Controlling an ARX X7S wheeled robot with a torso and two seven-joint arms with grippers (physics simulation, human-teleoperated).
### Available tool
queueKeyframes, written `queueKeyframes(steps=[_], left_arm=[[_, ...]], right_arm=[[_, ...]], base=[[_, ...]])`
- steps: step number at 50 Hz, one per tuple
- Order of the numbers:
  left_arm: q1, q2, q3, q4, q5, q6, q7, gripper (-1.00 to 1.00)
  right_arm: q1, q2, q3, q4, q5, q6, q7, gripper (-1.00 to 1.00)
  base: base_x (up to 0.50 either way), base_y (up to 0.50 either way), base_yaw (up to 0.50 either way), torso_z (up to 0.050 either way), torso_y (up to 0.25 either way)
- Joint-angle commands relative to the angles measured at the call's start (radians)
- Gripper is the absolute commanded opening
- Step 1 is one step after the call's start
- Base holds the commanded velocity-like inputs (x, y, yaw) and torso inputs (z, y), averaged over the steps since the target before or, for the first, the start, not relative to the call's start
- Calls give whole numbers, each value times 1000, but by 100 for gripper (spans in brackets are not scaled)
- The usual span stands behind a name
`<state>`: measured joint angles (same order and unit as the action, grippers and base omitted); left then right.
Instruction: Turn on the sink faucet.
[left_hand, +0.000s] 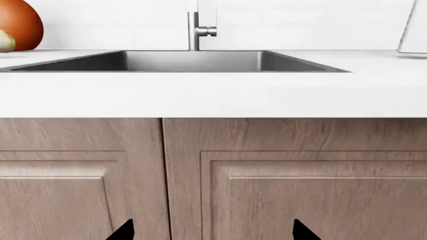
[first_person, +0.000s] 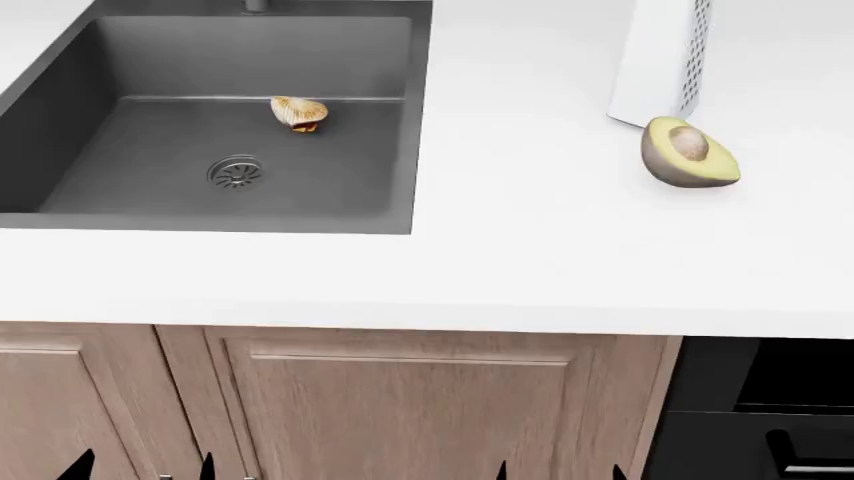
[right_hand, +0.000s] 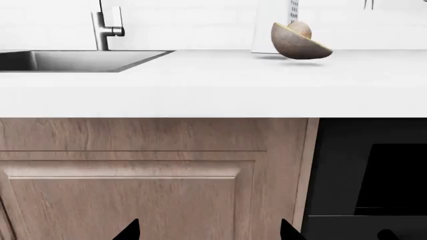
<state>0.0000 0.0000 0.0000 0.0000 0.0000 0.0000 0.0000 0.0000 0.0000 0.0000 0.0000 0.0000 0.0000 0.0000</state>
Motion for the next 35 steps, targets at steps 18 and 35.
queueKeyframes(steps=[18,35], left_arm=[[-8,-58,67,-11,-19,-31,-94,100],[-2,-84,91,-5,-48,-30,-113,100]], right_arm=[[-1,59,-80,-3,52,0,56,100],[5,81,-106,0,75,1,81,100]], base=[[0,55,0,0,0],[11,500,0,0,0]])
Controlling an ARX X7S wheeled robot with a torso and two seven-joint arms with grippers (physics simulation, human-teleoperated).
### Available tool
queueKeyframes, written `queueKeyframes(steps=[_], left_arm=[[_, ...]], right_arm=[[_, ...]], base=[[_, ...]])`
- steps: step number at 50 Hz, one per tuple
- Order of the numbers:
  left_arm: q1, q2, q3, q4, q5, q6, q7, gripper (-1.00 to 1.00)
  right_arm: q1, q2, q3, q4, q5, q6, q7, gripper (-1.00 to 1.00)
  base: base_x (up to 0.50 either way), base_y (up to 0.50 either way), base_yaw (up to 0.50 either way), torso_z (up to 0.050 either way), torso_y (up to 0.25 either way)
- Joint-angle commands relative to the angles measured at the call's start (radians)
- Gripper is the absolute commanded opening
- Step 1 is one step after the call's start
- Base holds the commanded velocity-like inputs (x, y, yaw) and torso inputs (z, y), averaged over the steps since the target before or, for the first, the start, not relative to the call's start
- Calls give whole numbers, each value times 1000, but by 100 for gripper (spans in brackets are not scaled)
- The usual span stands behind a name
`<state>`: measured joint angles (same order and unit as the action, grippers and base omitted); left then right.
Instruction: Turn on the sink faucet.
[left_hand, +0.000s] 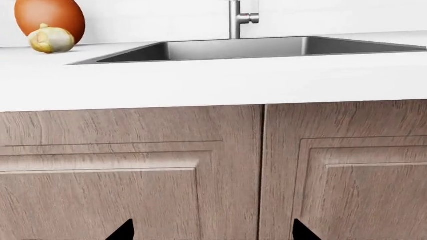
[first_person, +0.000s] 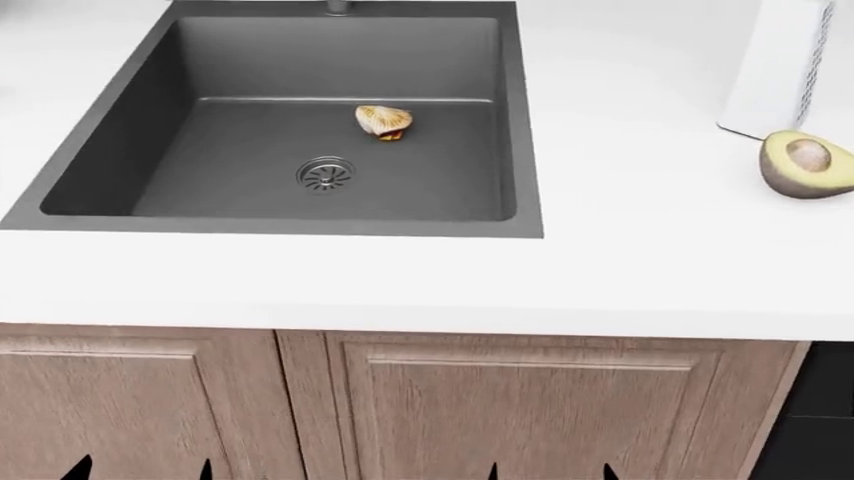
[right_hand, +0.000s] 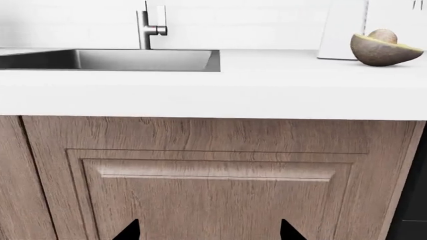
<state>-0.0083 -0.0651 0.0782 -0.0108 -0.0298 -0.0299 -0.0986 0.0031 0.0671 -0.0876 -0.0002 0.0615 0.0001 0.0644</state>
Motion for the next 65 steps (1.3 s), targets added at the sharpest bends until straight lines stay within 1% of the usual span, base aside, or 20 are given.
queueKeyframes(steps=[1,14,30,36,39,40,41,65], left_arm=[[-3,-14,18,0,-16,-4,-19,100],[0,-33,33,-1,-35,-10,-33,100],[-4,-51,60,-5,-36,-19,-51,100],[-2,-48,47,0,-58,-8,-67,100],[-5,-49,60,-2,-44,9,-72,100],[-1,-53,66,-4,-32,42,-74,100],[14,-65,70,8,-41,61,-56,100],[7,-80,96,2,-46,63,-72,100]], right_arm=[[3,15,-19,0,15,1,18,100],[5,27,-33,8,27,-5,40,100],[17,43,-54,18,40,-1,61,100],[20,48,-62,21,45,-1,66,100],[20,50,-65,20,47,-3,69,100],[20,50,-65,21,48,-3,70,100],[20,51,-67,20,48,-4,71,100],[24,68,-89,24,63,-7,92,100]], base=[[12,500,0,0,0],[8,475,0,0,0],[0,0,0,0,0],[0,0,0,0,0],[0,0,0,0,0],[0,0,0,0,0],[0,0,0,50,0],[0,0,0,50,0]])
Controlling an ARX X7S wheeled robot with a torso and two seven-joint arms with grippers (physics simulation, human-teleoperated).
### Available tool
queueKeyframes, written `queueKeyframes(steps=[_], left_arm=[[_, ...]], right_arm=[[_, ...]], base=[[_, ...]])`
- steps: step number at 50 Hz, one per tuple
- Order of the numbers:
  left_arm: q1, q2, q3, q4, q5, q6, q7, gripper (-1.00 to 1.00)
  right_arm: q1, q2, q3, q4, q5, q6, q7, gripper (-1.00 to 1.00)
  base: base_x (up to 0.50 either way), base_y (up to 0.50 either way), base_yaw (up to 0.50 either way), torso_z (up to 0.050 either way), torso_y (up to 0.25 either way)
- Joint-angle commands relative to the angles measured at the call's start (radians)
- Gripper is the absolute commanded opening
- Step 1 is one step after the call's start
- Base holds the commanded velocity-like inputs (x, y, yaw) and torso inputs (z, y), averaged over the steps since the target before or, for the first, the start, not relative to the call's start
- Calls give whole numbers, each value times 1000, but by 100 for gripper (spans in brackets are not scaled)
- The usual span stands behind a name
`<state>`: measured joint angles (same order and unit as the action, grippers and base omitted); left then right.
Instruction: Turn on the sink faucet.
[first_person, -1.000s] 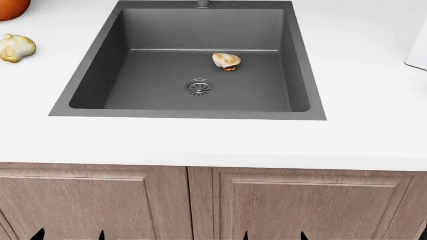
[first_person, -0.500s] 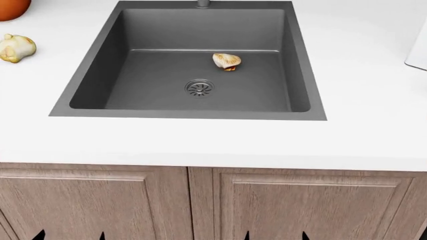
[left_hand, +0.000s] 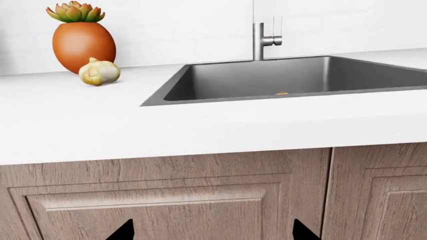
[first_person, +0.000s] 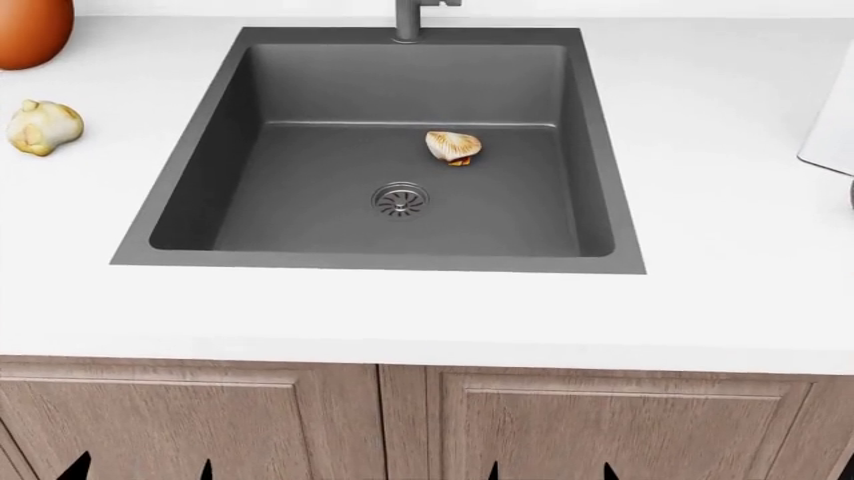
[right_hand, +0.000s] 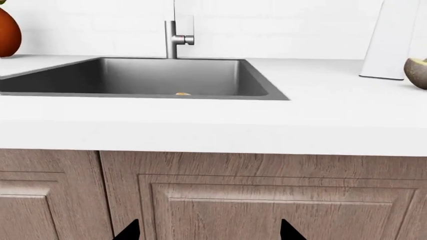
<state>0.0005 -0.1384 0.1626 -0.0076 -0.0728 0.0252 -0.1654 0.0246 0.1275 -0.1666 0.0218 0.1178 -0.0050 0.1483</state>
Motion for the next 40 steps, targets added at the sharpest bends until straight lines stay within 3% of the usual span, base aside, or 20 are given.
queueKeyframes(steps=[1,14,25,33,40], left_arm=[[-4,-6,15,-4,-1,8,-7,100],[-3,-9,15,-5,-21,8,-19,100],[-15,-16,36,-3,8,-30,-44,100],[21,-22,-11,51,-47,51,-54,100],[-89,-102,-46,307,-156,-362,-56,100]], right_arm=[[2,8,-10,1,8,-2,9,100],[2,16,-21,-1,14,-4,19,100],[1,22,-28,-5,21,-5,28,100],[-6,40,-33,-41,35,12,21,100],[104,107,37,-371,130,261,46,100]], base=[[0,0,0,50,0],[0,0,0,50,0],[0,0,0,0,0],[0,0,0,0,0],[0,0,0,0,0]])
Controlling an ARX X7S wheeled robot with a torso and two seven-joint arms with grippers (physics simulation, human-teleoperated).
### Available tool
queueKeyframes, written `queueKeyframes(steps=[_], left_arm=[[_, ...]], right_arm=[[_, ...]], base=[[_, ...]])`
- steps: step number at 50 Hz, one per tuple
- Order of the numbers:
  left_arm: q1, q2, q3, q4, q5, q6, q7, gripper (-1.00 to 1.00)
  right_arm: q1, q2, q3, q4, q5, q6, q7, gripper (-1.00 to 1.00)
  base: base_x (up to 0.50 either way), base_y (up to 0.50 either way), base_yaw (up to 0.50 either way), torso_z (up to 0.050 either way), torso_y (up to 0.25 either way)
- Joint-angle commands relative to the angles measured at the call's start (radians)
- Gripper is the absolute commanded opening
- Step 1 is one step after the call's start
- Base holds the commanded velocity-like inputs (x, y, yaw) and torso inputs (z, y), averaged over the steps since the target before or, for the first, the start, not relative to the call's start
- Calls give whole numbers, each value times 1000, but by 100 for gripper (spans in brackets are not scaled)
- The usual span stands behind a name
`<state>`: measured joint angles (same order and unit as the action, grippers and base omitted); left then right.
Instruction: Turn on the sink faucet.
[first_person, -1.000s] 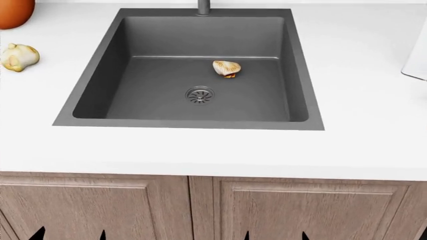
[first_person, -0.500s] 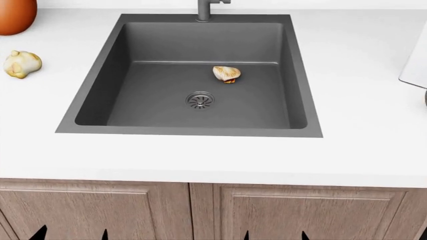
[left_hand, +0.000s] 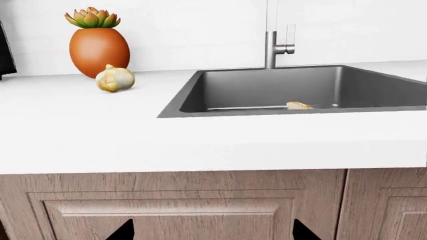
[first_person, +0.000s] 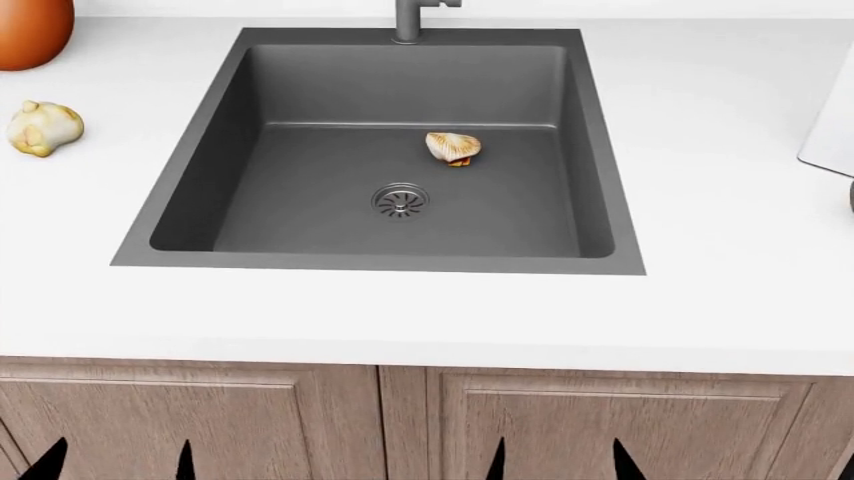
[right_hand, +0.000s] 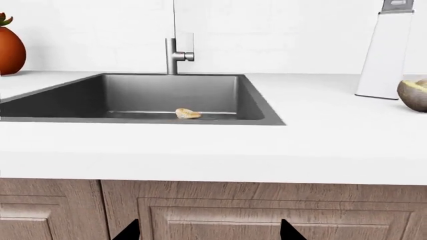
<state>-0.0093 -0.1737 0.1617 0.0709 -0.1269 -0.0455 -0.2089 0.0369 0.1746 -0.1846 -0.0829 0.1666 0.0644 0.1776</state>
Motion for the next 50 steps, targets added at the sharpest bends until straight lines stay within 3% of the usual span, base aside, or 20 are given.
queueKeyframes(steps=[1,6,13,14,20,25,36,50], left_arm=[[-94,-70,-46,248,-105,-322,-18,100],[-215,-93,-45,432,-166,-535,-41,100],[-408,-151,-24,462,-190,-677,-7,100],[-475,-161,20,432,-158,-674,6,100],[-774,-174,48,245,-197,-764,113,100],[-898,-173,89,81,-193,-765,180,100],[-1079,-179,248,-136,-101,-739,267,100],[-1013,-212,227,-81,-134,-773,274,100]], right_arm=[[111,69,56,-280,83,221,20,100],[256,131,46,-425,101,433,20,100],[483,173,67,-440,175,644,-12,100],[524,185,55,-414,171,642,-32,100],[790,230,-13,-280,174,771,-114,100],[892,245,-60,-113,169,783,-187,100],[964,267,-89,41,145,768,-231,100],[926,310,-85,-46,176,818,-250,100]], base=[[0,0,0,0,0],[0,0,0,0,0],[0,0,0,0,0],[0,0,0,0,0],[0,0,0,0,0],[0,0,0,0,0],[0,0,0,0,0],[58,0,0,0,0]])
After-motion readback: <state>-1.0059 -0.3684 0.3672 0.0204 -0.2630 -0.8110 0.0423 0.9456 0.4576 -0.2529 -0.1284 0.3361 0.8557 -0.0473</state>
